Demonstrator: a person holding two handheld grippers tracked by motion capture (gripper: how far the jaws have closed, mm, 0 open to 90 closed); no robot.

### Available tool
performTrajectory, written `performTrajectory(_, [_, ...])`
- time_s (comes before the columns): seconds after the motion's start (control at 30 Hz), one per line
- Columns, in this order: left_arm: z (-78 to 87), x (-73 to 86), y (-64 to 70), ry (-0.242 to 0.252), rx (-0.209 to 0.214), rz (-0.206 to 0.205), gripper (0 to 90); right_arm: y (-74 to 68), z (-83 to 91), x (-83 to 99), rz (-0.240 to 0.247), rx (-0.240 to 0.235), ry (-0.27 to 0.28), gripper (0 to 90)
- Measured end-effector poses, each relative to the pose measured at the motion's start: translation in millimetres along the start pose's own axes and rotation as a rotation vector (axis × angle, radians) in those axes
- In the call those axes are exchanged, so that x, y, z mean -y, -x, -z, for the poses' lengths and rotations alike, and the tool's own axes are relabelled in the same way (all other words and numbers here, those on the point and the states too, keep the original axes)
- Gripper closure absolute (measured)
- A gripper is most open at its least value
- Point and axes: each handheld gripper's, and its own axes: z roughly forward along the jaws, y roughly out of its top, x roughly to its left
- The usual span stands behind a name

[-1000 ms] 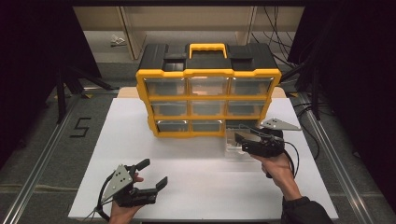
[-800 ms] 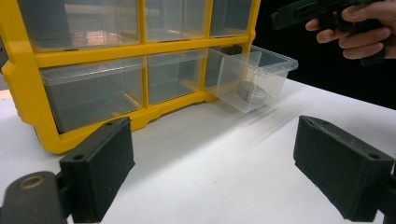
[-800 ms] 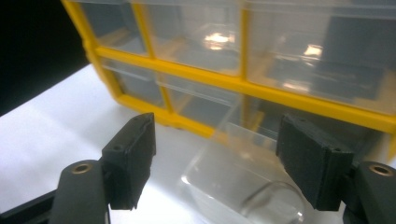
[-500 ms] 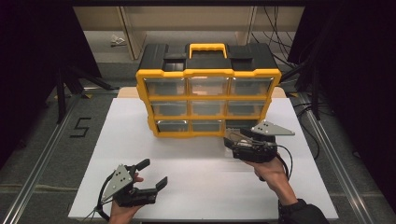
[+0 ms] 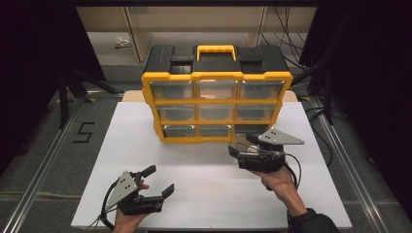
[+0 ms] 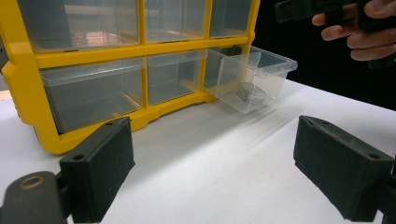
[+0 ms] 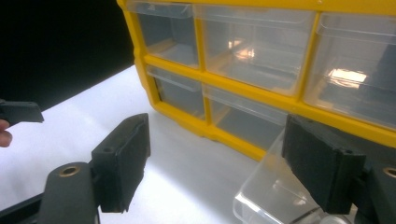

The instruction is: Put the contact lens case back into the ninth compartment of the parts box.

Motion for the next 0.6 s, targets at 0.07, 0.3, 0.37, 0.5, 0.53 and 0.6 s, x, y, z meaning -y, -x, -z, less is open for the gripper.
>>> performTrajectory(0.07, [0.0, 0.0, 0.1, -0.001, 0.0, -0.001, 11.8, -1.7, 0.6, -0.2, 0.001, -0.008, 0.005, 24.2])
performTrajectory(0.3, [-0.1, 0.0, 0.0, -0.001, 0.0, -0.002, 11.8, -6.5, 1.8, -0.7, 0.004, -0.024, 0.022, 23.9])
performTrajectory(0.37, [0.0, 0.0, 0.0, 0.0, 0.0, -0.002, 11.9, -7.6, 1.5, -0.5, 0.008, -0.025, 0.022, 23.8])
performTrajectory(0.5, [0.0, -0.1, 0.1, 0.001, 0.001, -0.001, 11.8, -9.4, 1.7, 0.0, 0.011, -0.028, 0.023, 23.7])
performTrajectory(0.53, [0.0, -0.1, 0.1, 0.001, 0.002, -0.001, 11.9, -9.7, 1.8, 0.0, 0.01, -0.03, 0.026, 23.7])
performTrajectory(0.6, [0.0, -0.1, 0.1, 0.001, 0.002, -0.001, 11.8, -10.3, 2.3, 0.0, 0.009, -0.033, 0.033, 23.4])
